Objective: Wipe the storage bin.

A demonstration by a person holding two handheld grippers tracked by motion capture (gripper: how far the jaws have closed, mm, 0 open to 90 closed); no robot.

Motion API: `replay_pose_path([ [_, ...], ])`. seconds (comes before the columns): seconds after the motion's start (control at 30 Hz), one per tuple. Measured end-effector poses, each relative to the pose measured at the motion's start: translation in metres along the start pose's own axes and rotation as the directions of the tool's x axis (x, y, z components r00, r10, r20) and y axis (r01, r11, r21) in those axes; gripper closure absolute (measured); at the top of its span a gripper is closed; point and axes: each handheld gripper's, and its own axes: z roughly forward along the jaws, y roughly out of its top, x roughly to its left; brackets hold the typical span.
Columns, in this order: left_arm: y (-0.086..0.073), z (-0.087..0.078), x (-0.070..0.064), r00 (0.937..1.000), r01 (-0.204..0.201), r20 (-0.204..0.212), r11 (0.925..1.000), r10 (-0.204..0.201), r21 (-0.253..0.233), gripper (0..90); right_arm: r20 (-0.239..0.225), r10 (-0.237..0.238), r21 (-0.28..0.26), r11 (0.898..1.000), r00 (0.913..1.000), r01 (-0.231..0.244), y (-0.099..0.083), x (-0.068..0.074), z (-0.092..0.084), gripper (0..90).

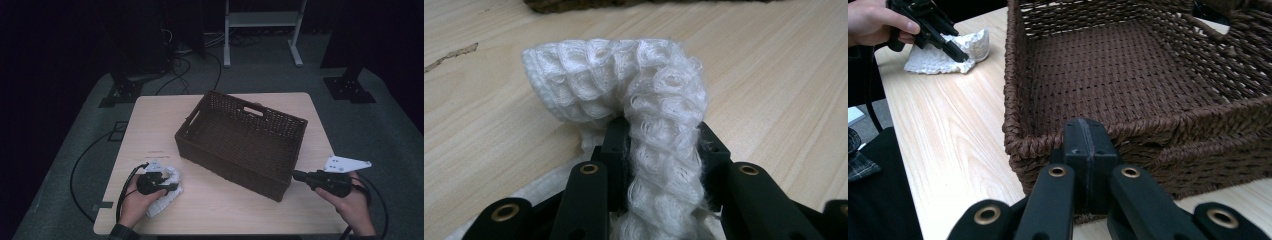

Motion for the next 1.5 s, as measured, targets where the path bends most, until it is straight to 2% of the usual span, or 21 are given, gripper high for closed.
replay_pose_path([
  [0.6,0.001,0.000,-0.001,1.0000,-0.005,-0.001,1.0000,0.005,0.006,65.5,-0.051,-0.053,0.036,0.998,0.9973,0.054,0.024,0.018,0.038,89.7],
  [1.1,0.001,0.000,0.000,0.9999,-0.016,-0.003,0.9997,0.016,0.018,65.5,-0.097,-0.120,0.055,0.991,0.9880,0.126,0.051,0.042,0.084,89.6],
  [1.5,0.001,0.000,0.000,0.9998,-0.018,-0.003,0.9996,0.018,0.020,65.6,-0.125,-0.140,0.055,0.988,0.9822,0.148,0.067,0.056,0.115,89.6],
])
